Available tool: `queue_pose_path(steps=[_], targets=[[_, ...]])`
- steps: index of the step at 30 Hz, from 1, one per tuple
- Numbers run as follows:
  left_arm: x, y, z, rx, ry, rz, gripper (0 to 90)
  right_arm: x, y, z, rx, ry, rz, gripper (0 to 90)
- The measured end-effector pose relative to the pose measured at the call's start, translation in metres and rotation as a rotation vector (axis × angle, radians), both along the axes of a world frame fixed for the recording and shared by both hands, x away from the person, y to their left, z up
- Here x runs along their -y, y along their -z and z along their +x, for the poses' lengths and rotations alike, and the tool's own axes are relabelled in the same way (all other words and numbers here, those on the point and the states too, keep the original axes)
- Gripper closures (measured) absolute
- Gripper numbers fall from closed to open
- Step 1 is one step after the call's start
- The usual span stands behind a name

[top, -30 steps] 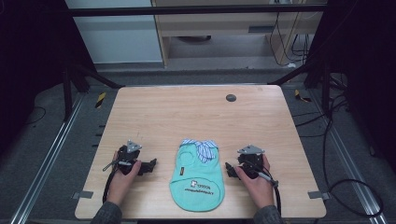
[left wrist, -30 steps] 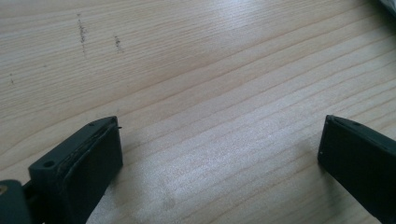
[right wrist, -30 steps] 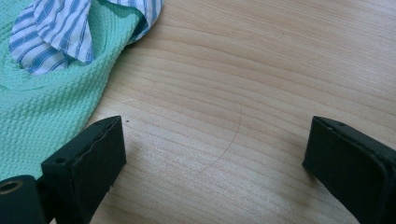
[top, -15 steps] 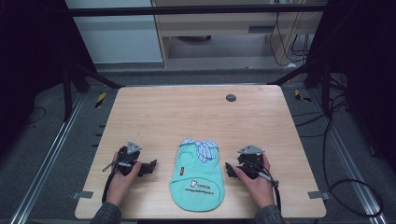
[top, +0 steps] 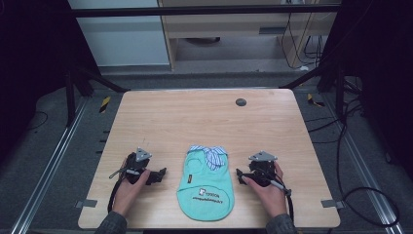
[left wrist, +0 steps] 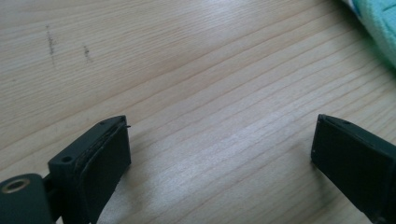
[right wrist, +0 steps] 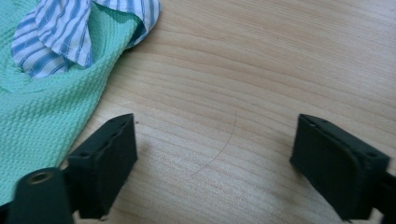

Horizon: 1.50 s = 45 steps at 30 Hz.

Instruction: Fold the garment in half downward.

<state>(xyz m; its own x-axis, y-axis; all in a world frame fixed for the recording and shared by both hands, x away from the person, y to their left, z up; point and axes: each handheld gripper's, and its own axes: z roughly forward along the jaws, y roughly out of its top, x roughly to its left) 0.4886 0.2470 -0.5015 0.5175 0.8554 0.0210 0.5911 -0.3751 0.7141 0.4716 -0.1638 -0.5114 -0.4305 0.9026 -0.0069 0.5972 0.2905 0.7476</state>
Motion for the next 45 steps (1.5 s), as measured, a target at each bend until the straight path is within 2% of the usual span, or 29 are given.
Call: queue_pose_path(steps=[2, 4, 5, 6, 7, 9, 12, 14, 15, 16, 18, 20, 24, 26, 29, 32, 35, 38, 42, 45], targets=[[0.004, -0.005, -0.002, 0.009, 0.036, -0.009, 6.8, 0.001, -0.002, 0.000, -0.001, -0.004, -0.002, 25.5], [0.010, -0.009, -0.001, 0.001, 0.104, -0.004, 7.9, 0.000, -0.005, 0.001, -0.006, -0.012, 0.014, 29.4], [0.012, -0.011, 0.001, -0.009, 0.113, -0.028, 8.1, -0.001, -0.006, 0.002, -0.008, -0.016, 0.021, 33.1], [0.014, -0.014, 0.004, -0.009, 0.123, -0.058, 10.1, -0.002, -0.009, 0.005, -0.010, -0.033, 0.008, 36.9], [0.017, -0.017, 0.008, -0.011, 0.132, -0.069, 12.9, -0.003, -0.011, 0.007, -0.016, -0.044, -0.007, 39.3], [0.024, -0.023, 0.019, -0.019, 0.147, -0.051, 14.3, -0.006, -0.017, 0.015, -0.024, -0.069, -0.037, 42.9], [0.037, -0.036, 0.040, -0.039, 0.165, -0.048, 18.9, -0.012, -0.030, 0.031, -0.023, -0.095, -0.058, 48.7], [0.047, -0.044, 0.052, -0.029, 0.166, -0.030, 24.4, -0.014, -0.034, 0.042, -0.032, -0.107, -0.055, 50.6], [0.052, -0.046, 0.057, -0.021, 0.165, -0.024, 25.8, -0.016, -0.036, 0.048, -0.047, -0.113, -0.038, 52.1], [0.057, -0.048, 0.062, -0.022, 0.172, -0.010, 27.2, -0.017, -0.037, 0.054, -0.061, -0.122, -0.015, 55.0], [0.067, -0.049, 0.070, -0.024, 0.175, -0.009, 31.0, -0.020, -0.038, 0.064, -0.063, -0.134, 0.004, 60.1], [0.076, -0.049, 0.078, -0.033, 0.186, -0.017, 34.3, -0.024, -0.039, 0.071, -0.065, -0.140, 0.001, 64.7], [0.095, -0.044, 0.089, -0.036, 0.188, 0.013, 38.8, -0.035, -0.038, 0.081, -0.085, -0.158, -0.002, 70.5], [0.103, -0.042, 0.092, -0.041, 0.191, 0.008, 40.9, -0.041, -0.039, 0.084, -0.087, -0.170, -0.009, 72.1], [0.112, -0.039, 0.094, -0.040, 0.193, 0.043, 42.7, -0.049, -0.039, 0.090, -0.088, -0.190, -0.028, 74.0], [0.113, -0.036, 0.097, -0.063, 0.169, 0.039, 49.2, -0.057, -0.038, 0.095, -0.120, -0.201, -0.038, 75.2], [0.112, -0.033, 0.096, -0.074, 0.171, 0.046, 50.8, -0.062, -0.034, 0.098, -0.124, -0.212, -0.050, 75.1], [0.112, -0.032, 0.094, -0.083, 0.180, 0.050, 50.5, -0.064, -0.031, 0.099, -0.128, -0.207, -0.034, 73.2], [0.113, -0.028, 0.092, -0.108, 0.198, 0.060, 48.7, -0.067, -0.031, 0.099, -0.137, -0.205, -0.036, 70.3], [0.113, -0.027, 0.091, -0.114, 0.196, 0.047, 47.0, -0.069, -0.031, 0.099, -0.150, -0.204, -0.017, 67.1]])
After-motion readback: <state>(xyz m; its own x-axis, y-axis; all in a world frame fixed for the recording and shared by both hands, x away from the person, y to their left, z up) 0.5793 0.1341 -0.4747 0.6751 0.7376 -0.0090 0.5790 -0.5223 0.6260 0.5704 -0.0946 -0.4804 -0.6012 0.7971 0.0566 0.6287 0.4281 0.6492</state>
